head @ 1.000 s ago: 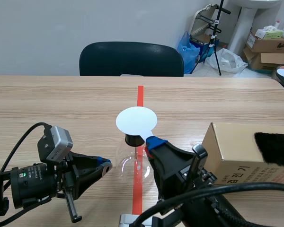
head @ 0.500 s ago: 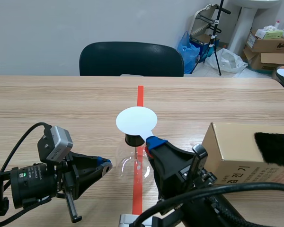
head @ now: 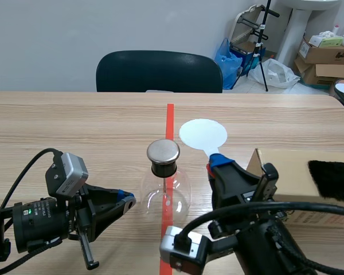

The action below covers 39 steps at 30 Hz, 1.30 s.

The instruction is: Do the electroscope experiment

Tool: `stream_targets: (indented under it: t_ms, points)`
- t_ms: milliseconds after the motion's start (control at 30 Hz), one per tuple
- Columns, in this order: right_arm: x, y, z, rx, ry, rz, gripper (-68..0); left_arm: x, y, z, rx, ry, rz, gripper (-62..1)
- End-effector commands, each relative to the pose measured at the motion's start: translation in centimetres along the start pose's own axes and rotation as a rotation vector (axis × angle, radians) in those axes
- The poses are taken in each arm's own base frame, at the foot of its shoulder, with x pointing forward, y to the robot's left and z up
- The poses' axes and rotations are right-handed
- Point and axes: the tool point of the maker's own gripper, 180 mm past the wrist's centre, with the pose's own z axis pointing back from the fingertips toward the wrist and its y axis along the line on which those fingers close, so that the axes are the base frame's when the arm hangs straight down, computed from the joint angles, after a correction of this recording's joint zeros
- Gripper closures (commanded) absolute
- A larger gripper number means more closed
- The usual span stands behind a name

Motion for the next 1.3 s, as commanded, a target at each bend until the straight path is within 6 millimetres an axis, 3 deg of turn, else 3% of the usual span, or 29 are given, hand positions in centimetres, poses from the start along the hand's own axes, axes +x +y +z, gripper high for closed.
stream_targets:
  t_ms: [0,233,500,1000,1267]
  points:
    - [-1.1,-1.0,-0.5,-0.037,0.036,0.011,-0.9,1.0,-0.3,-0.2,-0.005,-0.04,0.002,-1.7]
    - [-3.6,-1.0,-0.2,-0.038,0.175,0.008,-0.9,1.0,-0.3,-0.2,-0.005,-0.04,0.002,-1.7]
    - [-5.0,-1.0,0.1,-0.038,0.258,0.007,-0.9,1.0,-0.3,-0.2,-0.005,-0.04,0.002,-1.7]
    - [-5.1,-1.0,0.2,-0.038,0.262,0.006,-0.9,1.0,-0.3,-0.2,-0.005,-0.04,0.002,-1.7]
    - [-3.9,-1.0,-0.1,-0.038,0.194,0.008,-0.9,1.0,-0.3,-0.2,-0.005,-0.04,0.002,-1.7]
